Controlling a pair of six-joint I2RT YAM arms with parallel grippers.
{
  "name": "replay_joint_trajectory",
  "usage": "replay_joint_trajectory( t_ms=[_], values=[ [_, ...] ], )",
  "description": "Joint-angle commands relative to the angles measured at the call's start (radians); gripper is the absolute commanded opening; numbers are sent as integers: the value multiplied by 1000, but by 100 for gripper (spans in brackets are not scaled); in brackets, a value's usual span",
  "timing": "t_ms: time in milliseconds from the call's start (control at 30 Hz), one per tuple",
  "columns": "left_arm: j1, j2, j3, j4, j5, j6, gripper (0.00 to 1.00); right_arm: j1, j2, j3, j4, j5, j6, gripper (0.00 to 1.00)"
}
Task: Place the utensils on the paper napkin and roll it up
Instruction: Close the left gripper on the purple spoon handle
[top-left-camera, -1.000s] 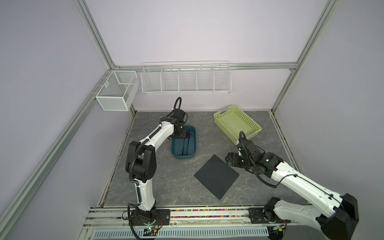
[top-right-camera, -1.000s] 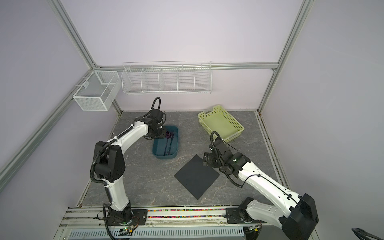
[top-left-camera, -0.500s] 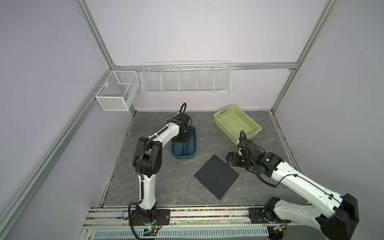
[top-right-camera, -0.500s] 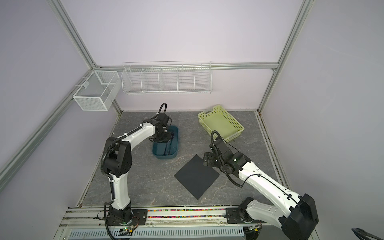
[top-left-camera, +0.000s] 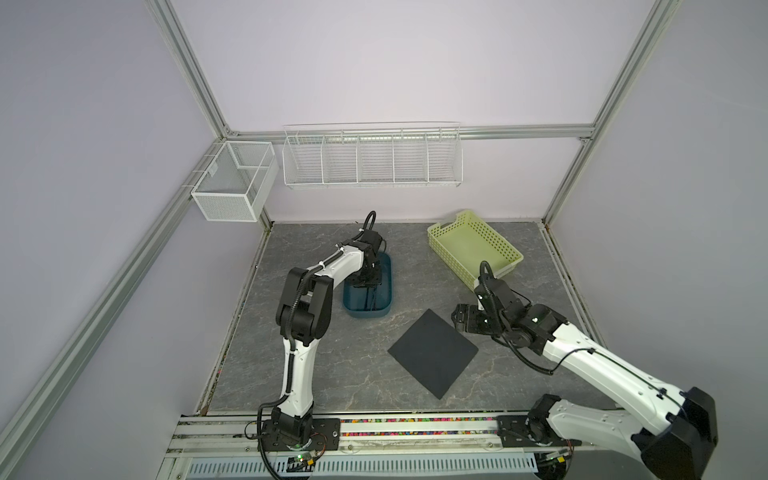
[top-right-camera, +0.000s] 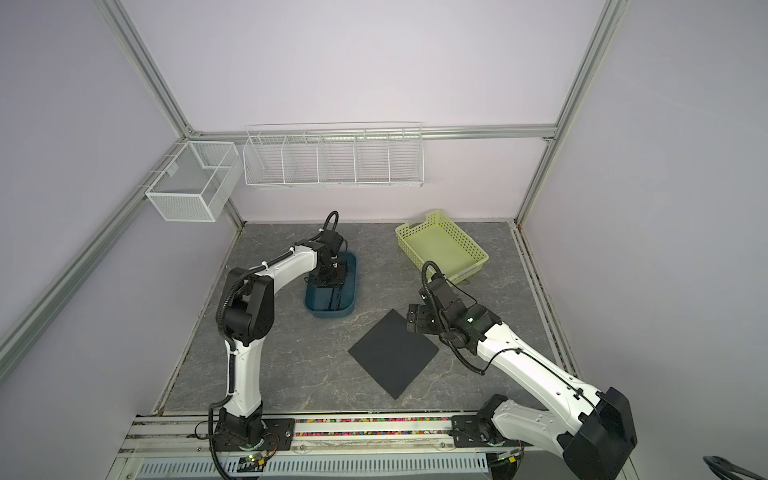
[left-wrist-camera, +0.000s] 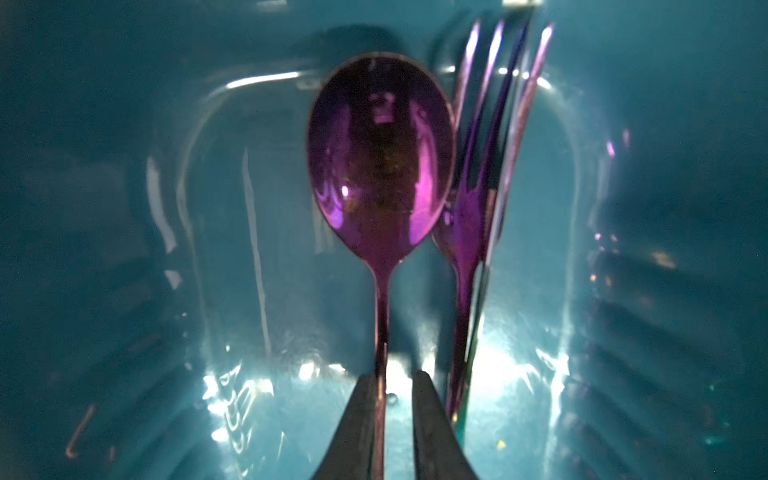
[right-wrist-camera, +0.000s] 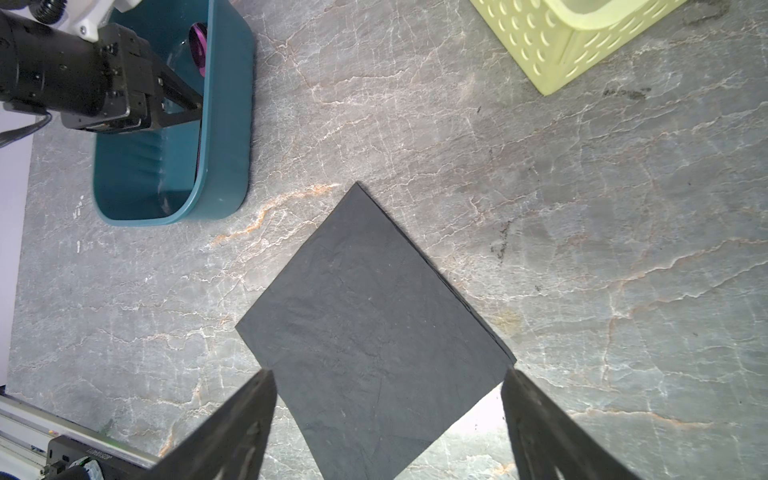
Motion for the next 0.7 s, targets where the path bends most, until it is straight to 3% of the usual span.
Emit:
replay_joint_trajectory(
  t_ms=[0, 667],
  values=[
    [-1, 39, 30, -22, -17, -8, 18, -8, 1, -13, 7, 14, -15, 88],
    [10, 60, 18, -90, -27, 18, 16, -7, 34, -13, 22, -11, -8, 89]
  ],
)
